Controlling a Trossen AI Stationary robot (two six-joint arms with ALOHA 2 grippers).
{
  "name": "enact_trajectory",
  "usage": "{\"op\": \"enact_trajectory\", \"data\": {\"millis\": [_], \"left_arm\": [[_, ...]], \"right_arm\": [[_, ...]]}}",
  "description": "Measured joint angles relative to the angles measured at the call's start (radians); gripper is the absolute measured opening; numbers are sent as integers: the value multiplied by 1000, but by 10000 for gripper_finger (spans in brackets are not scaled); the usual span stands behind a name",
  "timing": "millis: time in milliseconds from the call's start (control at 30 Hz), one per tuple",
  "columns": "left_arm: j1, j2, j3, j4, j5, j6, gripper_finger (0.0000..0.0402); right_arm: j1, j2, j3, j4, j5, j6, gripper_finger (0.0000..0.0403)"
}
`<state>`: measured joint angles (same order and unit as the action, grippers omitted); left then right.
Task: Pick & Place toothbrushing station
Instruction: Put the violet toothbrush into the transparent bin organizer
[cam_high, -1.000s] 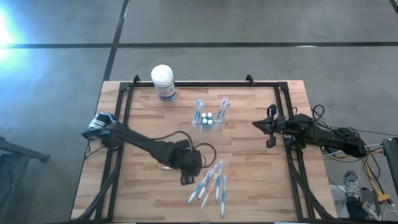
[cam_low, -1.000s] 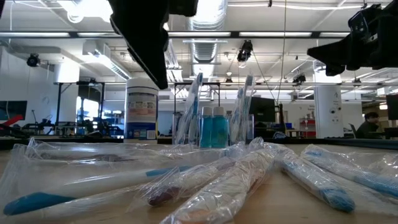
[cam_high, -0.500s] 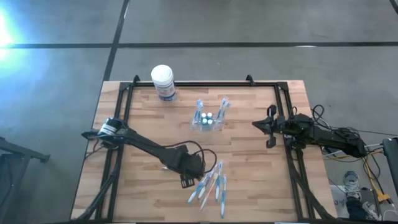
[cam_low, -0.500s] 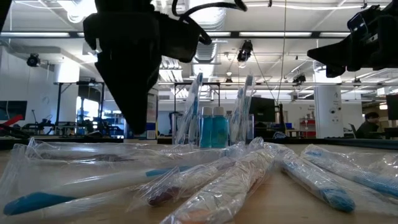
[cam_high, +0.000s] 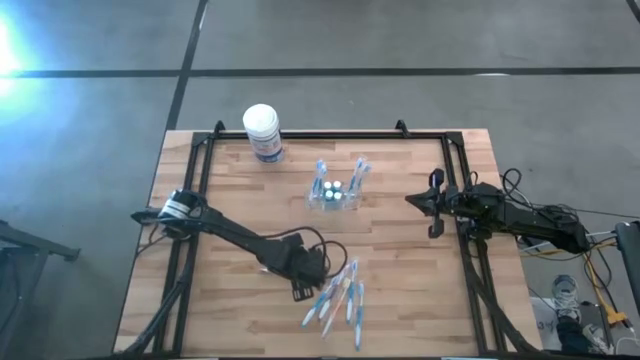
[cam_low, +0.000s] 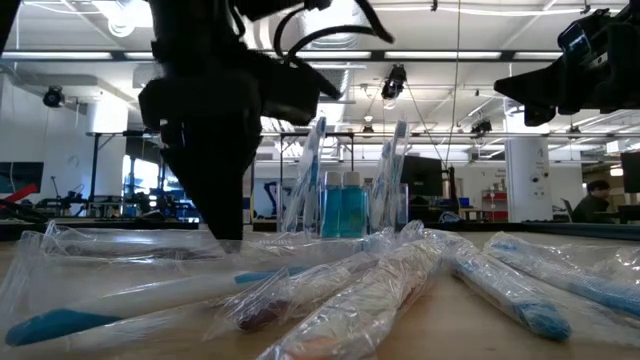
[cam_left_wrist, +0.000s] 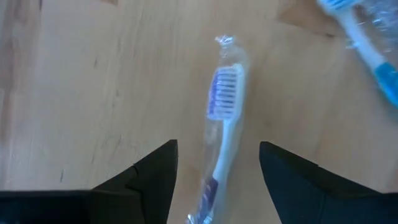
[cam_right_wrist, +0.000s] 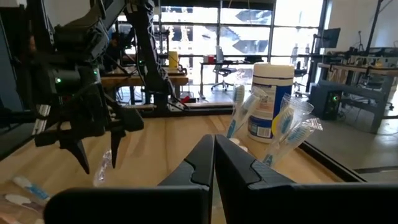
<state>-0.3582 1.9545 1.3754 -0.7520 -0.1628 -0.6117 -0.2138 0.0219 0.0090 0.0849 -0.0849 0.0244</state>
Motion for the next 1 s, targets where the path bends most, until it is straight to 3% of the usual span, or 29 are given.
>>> {"op": "enact_trajectory", "data": {"millis": [533,667,933,1000], "left_arm": [[14,-6,-106,128,-2,-3,216],[14,-6,-111,132,0,1,165],[16,-6,-113,133,0,49,21],[16,-7,-114,132,1,58,11]], "right_arm": [[0,2,0,-1,5,-9,8],[0,2,0,-1,6,-8,8],[0,2,0,-2,7,-9,8],[0,2,0,-2,8,-9,8]]}}
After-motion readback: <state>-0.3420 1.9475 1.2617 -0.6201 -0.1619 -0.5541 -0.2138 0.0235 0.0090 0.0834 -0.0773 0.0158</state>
